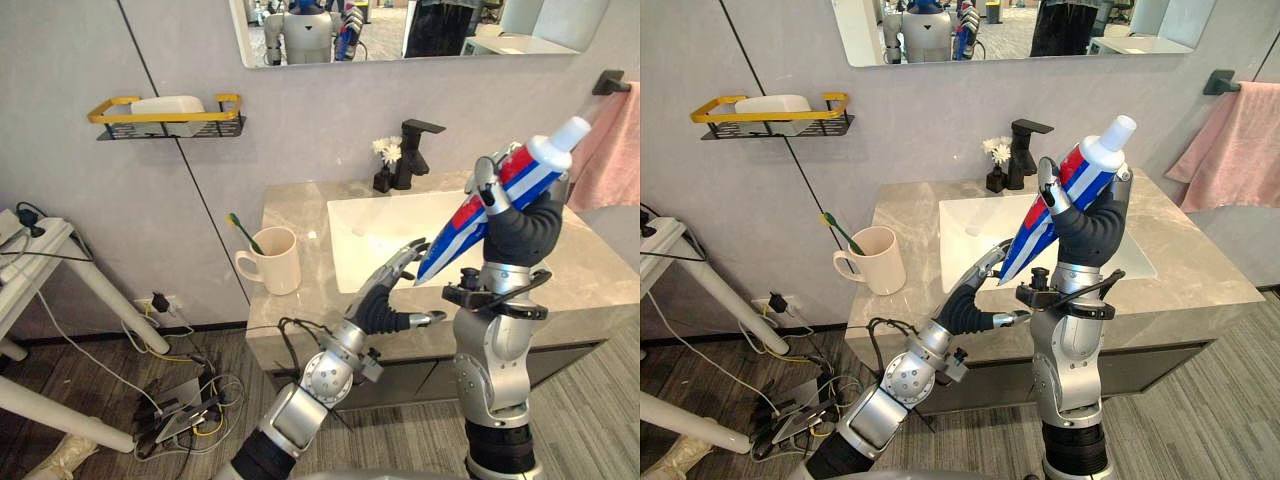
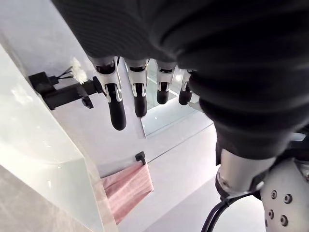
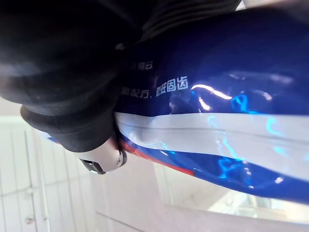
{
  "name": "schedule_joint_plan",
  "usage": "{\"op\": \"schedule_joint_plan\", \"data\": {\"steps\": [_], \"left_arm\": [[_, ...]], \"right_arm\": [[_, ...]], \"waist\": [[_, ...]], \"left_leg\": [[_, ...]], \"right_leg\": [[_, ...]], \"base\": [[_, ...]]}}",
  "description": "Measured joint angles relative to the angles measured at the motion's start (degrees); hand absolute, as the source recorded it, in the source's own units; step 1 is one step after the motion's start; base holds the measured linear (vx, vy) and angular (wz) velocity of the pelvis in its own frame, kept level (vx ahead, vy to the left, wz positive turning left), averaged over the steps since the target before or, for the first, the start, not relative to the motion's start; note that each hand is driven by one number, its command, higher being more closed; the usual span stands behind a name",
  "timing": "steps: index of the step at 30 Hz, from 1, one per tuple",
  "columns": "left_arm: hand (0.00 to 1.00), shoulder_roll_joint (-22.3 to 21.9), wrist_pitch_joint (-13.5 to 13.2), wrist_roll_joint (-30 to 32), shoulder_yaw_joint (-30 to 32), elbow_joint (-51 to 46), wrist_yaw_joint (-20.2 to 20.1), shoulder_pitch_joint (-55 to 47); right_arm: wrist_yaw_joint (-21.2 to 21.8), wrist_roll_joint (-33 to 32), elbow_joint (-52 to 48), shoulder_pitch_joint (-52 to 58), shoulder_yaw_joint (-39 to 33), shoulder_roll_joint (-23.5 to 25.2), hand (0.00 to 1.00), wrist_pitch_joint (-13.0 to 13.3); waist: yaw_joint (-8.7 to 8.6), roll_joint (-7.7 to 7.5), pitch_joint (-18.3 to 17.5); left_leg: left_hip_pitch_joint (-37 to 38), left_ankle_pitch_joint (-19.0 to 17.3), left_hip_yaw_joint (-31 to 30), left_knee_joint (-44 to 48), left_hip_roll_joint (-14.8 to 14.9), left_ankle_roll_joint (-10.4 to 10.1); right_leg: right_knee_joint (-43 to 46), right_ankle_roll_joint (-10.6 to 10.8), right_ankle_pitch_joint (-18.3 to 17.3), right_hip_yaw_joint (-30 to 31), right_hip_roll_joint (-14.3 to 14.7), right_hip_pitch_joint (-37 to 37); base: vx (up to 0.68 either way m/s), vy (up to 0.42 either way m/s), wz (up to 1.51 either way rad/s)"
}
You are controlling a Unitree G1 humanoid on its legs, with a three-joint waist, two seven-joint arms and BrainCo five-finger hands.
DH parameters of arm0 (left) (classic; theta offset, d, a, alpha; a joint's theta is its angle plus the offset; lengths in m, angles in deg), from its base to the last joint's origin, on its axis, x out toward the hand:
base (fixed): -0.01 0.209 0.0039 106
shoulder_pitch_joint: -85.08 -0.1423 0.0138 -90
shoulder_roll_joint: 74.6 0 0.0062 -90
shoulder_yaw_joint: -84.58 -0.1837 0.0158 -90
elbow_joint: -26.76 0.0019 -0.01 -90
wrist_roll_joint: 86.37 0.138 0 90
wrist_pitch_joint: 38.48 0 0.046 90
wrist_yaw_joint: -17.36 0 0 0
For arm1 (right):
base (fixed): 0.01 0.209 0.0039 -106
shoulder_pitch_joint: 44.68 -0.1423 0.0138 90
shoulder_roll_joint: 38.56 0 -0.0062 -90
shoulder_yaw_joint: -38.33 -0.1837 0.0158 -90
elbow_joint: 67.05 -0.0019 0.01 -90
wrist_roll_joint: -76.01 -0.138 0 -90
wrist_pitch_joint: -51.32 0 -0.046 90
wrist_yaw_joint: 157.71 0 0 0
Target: Organize washtable
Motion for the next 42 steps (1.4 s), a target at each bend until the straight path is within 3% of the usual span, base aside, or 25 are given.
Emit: {"op": "schedule_joint_plan", "data": {"steps": [12,15,18,26,36,42], "left_arm": [[0.0,1.21,-0.34,-6.22,6.58,-10.65,0.54,-8.08],[0.0,2.32,-1.16,-7.77,8.21,-13.48,0.6,-11.77],[0.0,3.01,-1.66,-9.74,9.96,-17.02,1.11,-15.31],[0.0,2.51,-3.23,-11.6,20.19,-27.18,4.9,-23.74],[0.0,0.07,-3.04,-10.86,35.13,-25.7,7.39,-29.37],[0.0,-1.1,-0.99,-8.59,38.08,-16.17,7.5,-29.7]], "right_arm": [[-2.4,0.6,9.72,-8.2,-4.14,-0.27,1.0,-0.03],[-2.52,0.38,13.56,-11.83,-4.63,-1.38,1.0,-0.03],[-2.48,-0.5,16.67,-14.85,-4.53,-1.4,1.0,-0.03],[-1.97,-2.22,20.4,-20.61,-4.68,-3.52,1.0,-0.02],[-1.01,-4.61,20.29,-21.27,-7.13,-3.41,1.0,-0.01],[-0.35,-4.68,16.55,-19.06,-7.4,-3.45,1.0,0.0]], "waist": [[0.82,-0.22,0.1],[2.17,-0.28,0.15],[2.43,-0.55,0.33],[6.73,-2.37,2.04],[11.61,-5.44,4.14],[11.56,-5.41,4.57]], "left_leg": [[-0.53,0.04,-3.21,-0.07,-0.01,0.01],[-0.66,0.04,-3.83,-0.14,-0.01,0.01],[-1.37,0.12,-5.71,-0.06,-0.01,-0.03],[-3.28,0.54,-13.54,0.28,0.01,-0.34],[-6.96,1.6,-22.08,1.34,-0.91,-0.73],[-7.72,2.15,-22.78,1.23,-1.23,-0.81]], "right_leg": [[0.01,0.23,-1.07,-3.13,-0.25,1.68],[0.01,0.25,-1.35,-3.74,-0.27,1.97],[0.02,0.18,-1.77,-5.58,-0.3,2.59],[4.99,0.46,-6.46,-11.93,-1.04,4.45],[6.57,0.76,-8.95,-16.11,-1.41,6.25],[6.57,0.83,-9.5,-16.2,-1.59,6.11]], "base": [[0.0,-0.002,0.12],[0.01,-0.001,0.15],[0.02,-0.006,0.32],[0.03,-0.008,0.49],[0.01,-0.018,0.46],[-0.03,-0.008,0.08]]}}
